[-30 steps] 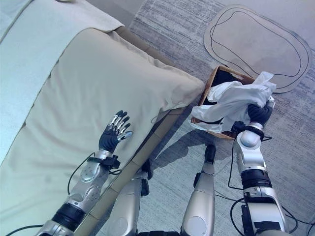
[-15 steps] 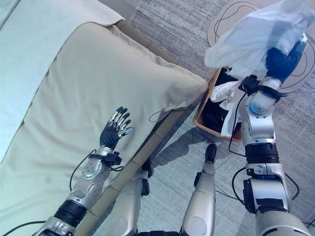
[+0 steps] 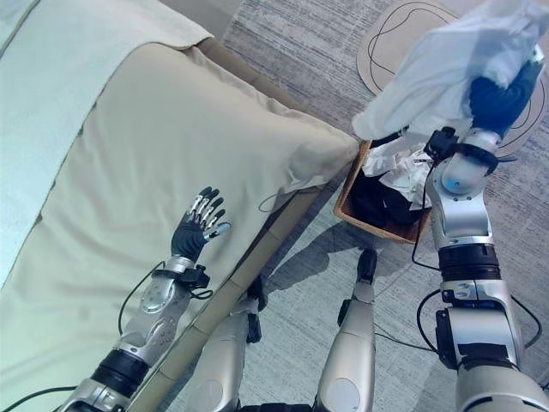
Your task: Pick up clothes into the bucket
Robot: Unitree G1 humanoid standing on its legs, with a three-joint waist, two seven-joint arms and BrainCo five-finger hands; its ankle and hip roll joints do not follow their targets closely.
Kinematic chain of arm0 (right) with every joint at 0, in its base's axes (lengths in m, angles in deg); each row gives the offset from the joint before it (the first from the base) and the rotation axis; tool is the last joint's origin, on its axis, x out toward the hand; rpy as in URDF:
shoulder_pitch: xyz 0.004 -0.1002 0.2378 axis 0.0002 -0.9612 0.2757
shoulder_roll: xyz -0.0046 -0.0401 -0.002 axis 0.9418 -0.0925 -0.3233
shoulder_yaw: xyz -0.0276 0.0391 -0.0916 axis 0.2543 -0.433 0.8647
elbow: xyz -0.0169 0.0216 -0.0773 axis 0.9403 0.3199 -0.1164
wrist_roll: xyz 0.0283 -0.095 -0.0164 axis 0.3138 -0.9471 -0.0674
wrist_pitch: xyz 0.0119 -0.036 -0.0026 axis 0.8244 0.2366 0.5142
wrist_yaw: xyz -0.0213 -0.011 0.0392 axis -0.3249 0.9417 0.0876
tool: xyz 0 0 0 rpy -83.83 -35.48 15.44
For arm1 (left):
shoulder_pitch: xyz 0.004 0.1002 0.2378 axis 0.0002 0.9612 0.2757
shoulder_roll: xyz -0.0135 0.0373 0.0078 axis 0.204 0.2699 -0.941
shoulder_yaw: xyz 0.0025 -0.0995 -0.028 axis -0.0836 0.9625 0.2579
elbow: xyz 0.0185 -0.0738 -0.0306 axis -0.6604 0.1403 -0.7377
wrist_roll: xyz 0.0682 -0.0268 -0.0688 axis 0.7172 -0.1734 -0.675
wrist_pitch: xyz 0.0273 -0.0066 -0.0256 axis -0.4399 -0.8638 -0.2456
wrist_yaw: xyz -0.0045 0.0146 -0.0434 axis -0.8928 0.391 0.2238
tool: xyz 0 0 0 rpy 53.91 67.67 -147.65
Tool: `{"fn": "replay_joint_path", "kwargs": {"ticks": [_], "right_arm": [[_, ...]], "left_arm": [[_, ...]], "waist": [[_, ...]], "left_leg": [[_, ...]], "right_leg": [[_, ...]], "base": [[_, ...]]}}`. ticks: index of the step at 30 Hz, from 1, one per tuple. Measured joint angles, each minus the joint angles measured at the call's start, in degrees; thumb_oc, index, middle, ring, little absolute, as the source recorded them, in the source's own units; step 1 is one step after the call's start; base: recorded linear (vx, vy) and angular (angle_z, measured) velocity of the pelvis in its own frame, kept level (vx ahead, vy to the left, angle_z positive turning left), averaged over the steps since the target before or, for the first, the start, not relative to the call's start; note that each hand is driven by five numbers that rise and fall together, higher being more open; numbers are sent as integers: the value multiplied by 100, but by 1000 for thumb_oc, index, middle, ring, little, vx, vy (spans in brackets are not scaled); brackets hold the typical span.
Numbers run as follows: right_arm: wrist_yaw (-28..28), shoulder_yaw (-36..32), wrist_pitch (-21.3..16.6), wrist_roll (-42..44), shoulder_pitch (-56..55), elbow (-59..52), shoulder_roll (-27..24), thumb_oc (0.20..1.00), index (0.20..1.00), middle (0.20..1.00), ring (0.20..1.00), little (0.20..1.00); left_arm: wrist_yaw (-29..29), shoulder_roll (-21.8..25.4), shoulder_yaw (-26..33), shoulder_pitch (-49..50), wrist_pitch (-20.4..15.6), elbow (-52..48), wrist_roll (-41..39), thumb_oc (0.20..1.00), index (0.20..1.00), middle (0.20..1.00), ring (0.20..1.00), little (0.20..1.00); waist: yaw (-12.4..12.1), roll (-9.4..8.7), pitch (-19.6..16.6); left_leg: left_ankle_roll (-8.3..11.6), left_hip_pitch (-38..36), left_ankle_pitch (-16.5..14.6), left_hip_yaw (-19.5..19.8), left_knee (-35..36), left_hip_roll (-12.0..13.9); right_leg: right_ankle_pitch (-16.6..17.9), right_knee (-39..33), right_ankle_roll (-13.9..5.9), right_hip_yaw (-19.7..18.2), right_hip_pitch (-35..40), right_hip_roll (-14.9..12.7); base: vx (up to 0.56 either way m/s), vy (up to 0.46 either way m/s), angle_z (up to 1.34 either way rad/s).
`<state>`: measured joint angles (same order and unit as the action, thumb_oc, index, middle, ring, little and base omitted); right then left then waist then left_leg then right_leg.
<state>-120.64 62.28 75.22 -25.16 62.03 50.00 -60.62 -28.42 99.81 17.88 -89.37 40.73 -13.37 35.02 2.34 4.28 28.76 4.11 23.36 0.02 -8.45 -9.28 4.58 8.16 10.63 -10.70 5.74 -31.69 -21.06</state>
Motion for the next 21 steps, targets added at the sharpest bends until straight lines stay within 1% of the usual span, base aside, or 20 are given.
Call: {"fn": "replay_joint_path", "kwargs": {"ticks": [5,8,9,10,11,12,15,17,18,19,21], "right_arm": [[198,224,209,60,4,651,63,200,200,200,200,200],[311,379,244,90,121,924,43,200,200,200,200,200],[369,457,247,116,234,1053,15,200,200,200,200,200],[421,553,264,154,401,1247,8,200,200,200,200,200],[436,691,260,156,512,1381,-14,200,200,200,200,200],[506,846,323,156,768,1633,-74,200,200,200,200,200],[570,898,423,155,1083,1949,-64,200,200,200,200,200],[586,912,460,154,1162,1996,-75,200,200,200,200,200],[587,965,468,154,1223,2060,-108,200,200,200,200,200],[586,1071,494,154,1360,2216,-140,200,200,200,200,200],[588,1200,501,154,1523,2439,-183,200,200,200,200,200]], "left_arm": [[51,-3,36,-24,-62,-8,-3,1000,1000,1000,1000,1000],[67,9,50,-34,-94,-30,-6,1000,1000,1000,1000,1000],[83,21,57,-46,-99,-59,-6,1000,1000,1000,1000,1000],[112,18,70,-48,-100,-74,-8,1000,1000,1000,1000,1000],[136,24,83,-37,-107,-99,-9,1000,1000,1000,1000,1000],[173,23,96,-62,-108,-137,-10,1000,1000,1000,1000,1000],[247,12,98,-77,-110,-200,-11,1000,1000,1000,1000,1000],[281,11,96,-88,-112,-203,-12,1000,1000,1000,1000,1000],[287,14,91,-90,-113,-230,-12,1000,1000,1000,1000,1000],[302,16,86,-109,-117,-254,-12,1000,1000,1000,1000,1000],[343,33,73,-145,-129,-317,-11,1000,1000,1000,1000,1000]], "waist": [[-8,2,18],[-8,6,59],[-8,3,69],[-14,7,75],[-3,7,76],[-19,8,92],[-31,16,106],[-18,20,120],[-14,21,121],[-13,21,121],[0,24,123]], "left_leg": [[0,354,5,-64,-149,-18],[-3,565,1,-67,-312,-28],[-6,690,-8,-66,-406,-29],[3,847,-44,-71,-466,-37],[2,968,-45,-72,-552,-35],[-50,1180,-133,-71,-684,-28],[-40,1669,-186,-67,-1039,-6],[-51,1859,-227,-65,-1230,5],[-90,1937,-284,-63,-1364,12],[-56,2077,-417,-57,-1601,32],[-65,2249,-599,-23,-1903,60]], "right_leg": [[-1,203,1,-157,-475,-18],[-7,337,4,-218,-710,-34],[-20,465,25,-222,-870,-48],[-89,587,96,-242,-1072,-63],[-91,666,97,-278,-1201,-62],[-184,785,125,-330,-1426,-62],[-228,1138,173,-447,-1946,-63],[-231,1255,177,-500,-2121,-60],[-249,1334,191,-523,-2188,-60],[-345,1501,181,-579,-2316,-56],[-485,1781,204,-639,-2482,-60]], "base": [[-50,-4,-8],[-60,11,-5],[-57,-3,-1],[-57,-3,-1],[-58,-2,1],[-38,2,2],[-13,1,1],[29,8,0],[1,1,-4],[0,0,0],[89,-9,3]]}}
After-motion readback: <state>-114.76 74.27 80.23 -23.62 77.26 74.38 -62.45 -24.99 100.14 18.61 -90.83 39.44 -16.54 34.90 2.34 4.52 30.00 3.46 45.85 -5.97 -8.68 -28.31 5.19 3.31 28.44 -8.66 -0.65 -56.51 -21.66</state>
